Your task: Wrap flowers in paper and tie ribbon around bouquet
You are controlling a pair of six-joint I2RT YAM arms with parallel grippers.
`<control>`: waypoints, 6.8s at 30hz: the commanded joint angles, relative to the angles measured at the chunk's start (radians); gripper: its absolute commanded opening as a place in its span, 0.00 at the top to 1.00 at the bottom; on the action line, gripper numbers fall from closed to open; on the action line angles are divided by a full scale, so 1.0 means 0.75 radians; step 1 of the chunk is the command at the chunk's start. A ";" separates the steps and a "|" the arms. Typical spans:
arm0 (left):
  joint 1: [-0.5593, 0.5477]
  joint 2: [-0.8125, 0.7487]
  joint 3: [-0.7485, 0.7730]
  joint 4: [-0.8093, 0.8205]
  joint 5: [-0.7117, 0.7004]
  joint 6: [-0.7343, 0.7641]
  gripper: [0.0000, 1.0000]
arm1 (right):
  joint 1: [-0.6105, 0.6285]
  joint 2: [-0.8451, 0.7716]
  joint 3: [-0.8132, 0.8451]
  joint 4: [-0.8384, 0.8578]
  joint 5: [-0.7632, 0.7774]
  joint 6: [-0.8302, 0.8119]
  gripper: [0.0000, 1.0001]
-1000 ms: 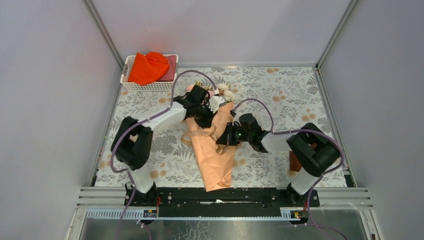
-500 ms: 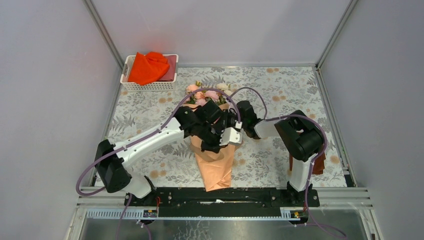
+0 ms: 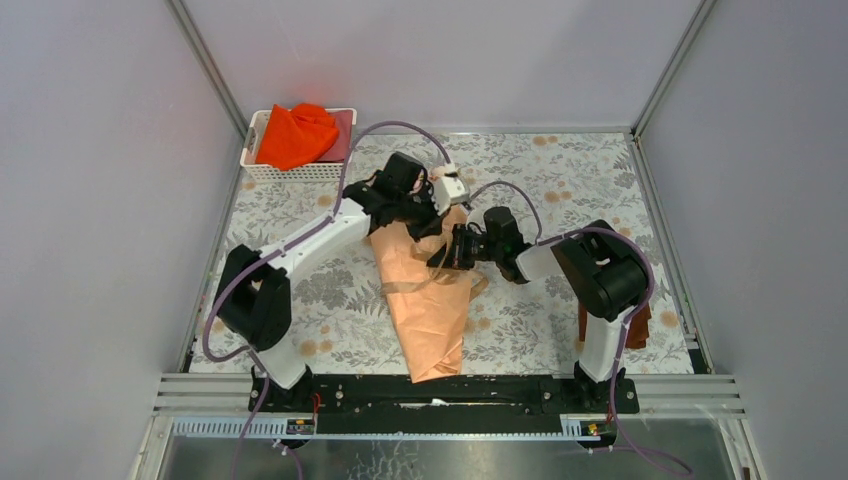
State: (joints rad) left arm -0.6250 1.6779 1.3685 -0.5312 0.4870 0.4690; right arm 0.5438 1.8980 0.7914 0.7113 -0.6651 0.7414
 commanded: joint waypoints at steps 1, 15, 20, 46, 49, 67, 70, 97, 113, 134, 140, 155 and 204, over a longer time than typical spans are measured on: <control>0.090 0.068 -0.014 0.301 -0.012 -0.190 1.00 | -0.006 0.024 -0.060 0.286 -0.090 0.154 0.96; 0.128 0.327 0.161 0.191 -0.306 -0.087 0.37 | -0.005 -0.018 -0.071 0.193 -0.082 0.102 1.00; 0.159 0.181 0.183 0.124 -0.370 0.083 0.12 | -0.005 -0.029 -0.044 0.133 -0.090 0.064 1.00; 0.188 0.159 -0.170 -0.106 0.366 1.011 0.16 | -0.009 -0.130 0.072 -0.195 -0.054 -0.133 1.00; 0.176 0.187 -0.134 -0.192 0.379 1.018 0.24 | -0.016 -0.145 0.081 -0.212 -0.054 -0.142 1.00; 0.191 -0.014 -0.239 -0.087 0.380 0.612 1.00 | -0.054 -0.293 0.174 -0.594 -0.015 -0.393 1.00; 0.191 -0.106 -0.311 -0.021 0.328 0.540 1.00 | -0.055 -0.311 0.202 -0.657 -0.011 -0.434 1.00; 0.187 -0.268 -0.314 0.105 0.152 0.085 1.00 | -0.093 -0.358 0.294 -0.802 0.128 -0.730 0.49; 0.173 -0.252 -0.310 0.099 0.165 0.101 1.00 | -0.091 -0.300 0.252 -0.656 -0.038 -0.608 0.46; 0.146 -0.230 -0.289 0.060 0.184 0.119 1.00 | -0.003 -0.395 -0.012 -0.217 0.209 -0.641 0.41; 0.142 -0.230 -0.290 0.050 0.185 0.127 1.00 | -0.003 -0.440 -0.092 -0.199 0.224 -0.694 0.41; 0.132 -0.241 -0.278 0.005 0.198 0.160 1.00 | 0.017 -0.321 -0.022 -0.073 0.313 -0.595 0.55; 0.116 -0.253 -0.264 -0.098 0.238 0.205 1.00 | 0.051 -0.308 -0.308 0.611 0.191 -0.997 0.74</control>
State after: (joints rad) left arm -0.5304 1.5040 1.1496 -0.5987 0.6491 0.6121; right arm 0.5762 1.6520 0.5095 1.0908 -0.5632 -0.0383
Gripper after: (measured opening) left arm 0.007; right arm 0.320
